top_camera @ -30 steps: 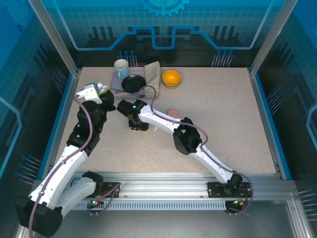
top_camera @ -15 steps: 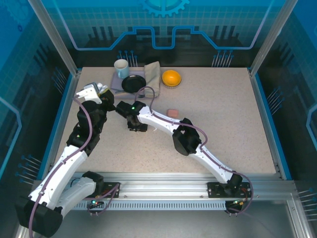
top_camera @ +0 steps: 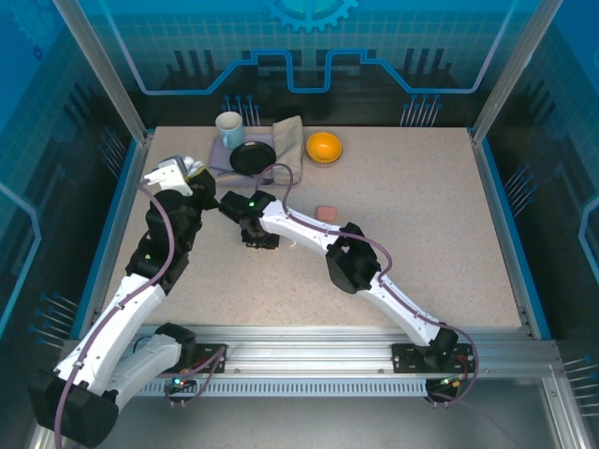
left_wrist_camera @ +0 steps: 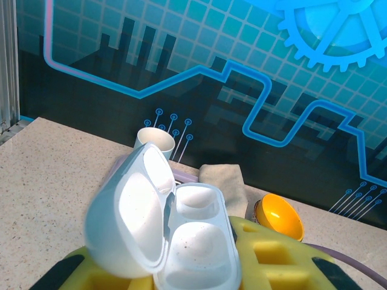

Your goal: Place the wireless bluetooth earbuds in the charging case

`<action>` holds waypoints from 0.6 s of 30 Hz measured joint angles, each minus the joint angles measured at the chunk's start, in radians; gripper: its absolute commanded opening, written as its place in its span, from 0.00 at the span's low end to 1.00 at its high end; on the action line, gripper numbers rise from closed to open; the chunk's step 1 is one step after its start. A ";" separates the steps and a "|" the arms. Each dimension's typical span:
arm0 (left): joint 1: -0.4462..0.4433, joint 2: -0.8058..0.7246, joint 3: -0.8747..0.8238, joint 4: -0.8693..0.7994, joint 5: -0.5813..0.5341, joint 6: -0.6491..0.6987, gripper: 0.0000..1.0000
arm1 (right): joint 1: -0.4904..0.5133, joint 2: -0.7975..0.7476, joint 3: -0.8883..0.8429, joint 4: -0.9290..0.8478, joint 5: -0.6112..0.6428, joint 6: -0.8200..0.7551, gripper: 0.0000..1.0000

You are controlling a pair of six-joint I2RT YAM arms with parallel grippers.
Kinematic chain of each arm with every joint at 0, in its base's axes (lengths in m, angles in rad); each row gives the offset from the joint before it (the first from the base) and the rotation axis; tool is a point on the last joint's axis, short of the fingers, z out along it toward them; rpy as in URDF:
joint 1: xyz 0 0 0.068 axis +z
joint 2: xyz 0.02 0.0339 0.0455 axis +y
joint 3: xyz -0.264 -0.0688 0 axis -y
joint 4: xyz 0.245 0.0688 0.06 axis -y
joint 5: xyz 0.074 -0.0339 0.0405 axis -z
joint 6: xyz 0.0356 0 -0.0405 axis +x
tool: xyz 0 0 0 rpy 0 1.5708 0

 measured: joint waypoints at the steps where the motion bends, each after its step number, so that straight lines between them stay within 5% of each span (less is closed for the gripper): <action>1: 0.000 0.000 0.000 0.000 0.000 0.000 0.00 | 0.000 0.000 0.000 0.000 0.000 0.001 0.28; 18: 0.000 -0.004 -0.002 -0.004 0.029 -0.004 0.00 | 0.000 -0.122 -0.222 0.134 0.019 -0.010 0.21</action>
